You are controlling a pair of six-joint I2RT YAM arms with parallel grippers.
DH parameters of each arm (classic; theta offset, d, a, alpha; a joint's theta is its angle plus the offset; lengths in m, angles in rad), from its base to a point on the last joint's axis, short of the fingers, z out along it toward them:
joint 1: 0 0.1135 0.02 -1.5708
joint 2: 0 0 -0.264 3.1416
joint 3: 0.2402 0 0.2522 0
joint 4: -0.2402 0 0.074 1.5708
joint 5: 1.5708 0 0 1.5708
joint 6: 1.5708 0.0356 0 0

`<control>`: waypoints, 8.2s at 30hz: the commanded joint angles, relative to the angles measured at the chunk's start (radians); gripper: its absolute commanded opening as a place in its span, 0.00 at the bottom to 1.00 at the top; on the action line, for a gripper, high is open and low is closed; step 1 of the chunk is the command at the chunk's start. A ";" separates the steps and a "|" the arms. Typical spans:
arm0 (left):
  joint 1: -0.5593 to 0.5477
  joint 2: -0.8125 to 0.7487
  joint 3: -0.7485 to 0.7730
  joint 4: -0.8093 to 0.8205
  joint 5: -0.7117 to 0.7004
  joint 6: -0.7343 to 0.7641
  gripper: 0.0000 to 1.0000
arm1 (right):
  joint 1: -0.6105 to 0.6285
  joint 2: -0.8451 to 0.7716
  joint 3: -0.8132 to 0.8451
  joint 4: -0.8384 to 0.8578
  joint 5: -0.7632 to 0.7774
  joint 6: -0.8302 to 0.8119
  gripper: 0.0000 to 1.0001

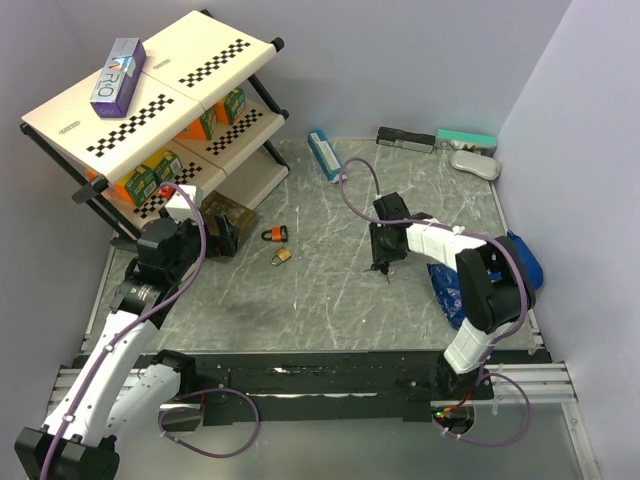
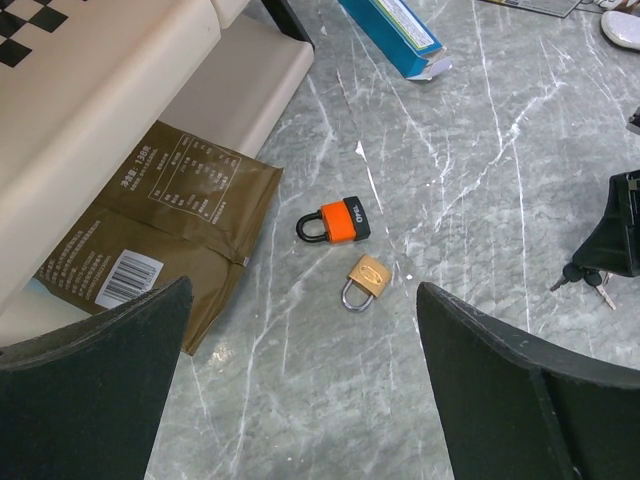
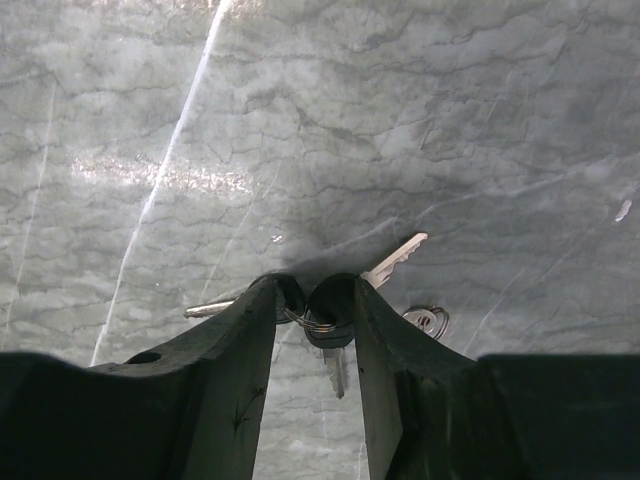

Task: Unlock with the key

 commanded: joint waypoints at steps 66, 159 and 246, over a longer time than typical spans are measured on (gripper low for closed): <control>-0.092 0.089 -0.056 0.365 0.592 -0.225 1.00 | 0.113 -0.288 -0.057 0.029 -0.215 -0.129 0.00; -0.492 0.276 0.087 -0.062 0.692 0.026 0.01 | 0.309 -0.635 -0.012 0.016 -0.716 -0.227 0.71; -0.488 0.224 -0.010 0.122 0.688 -0.120 0.10 | 0.390 -0.517 -0.124 0.255 -0.832 -0.068 0.00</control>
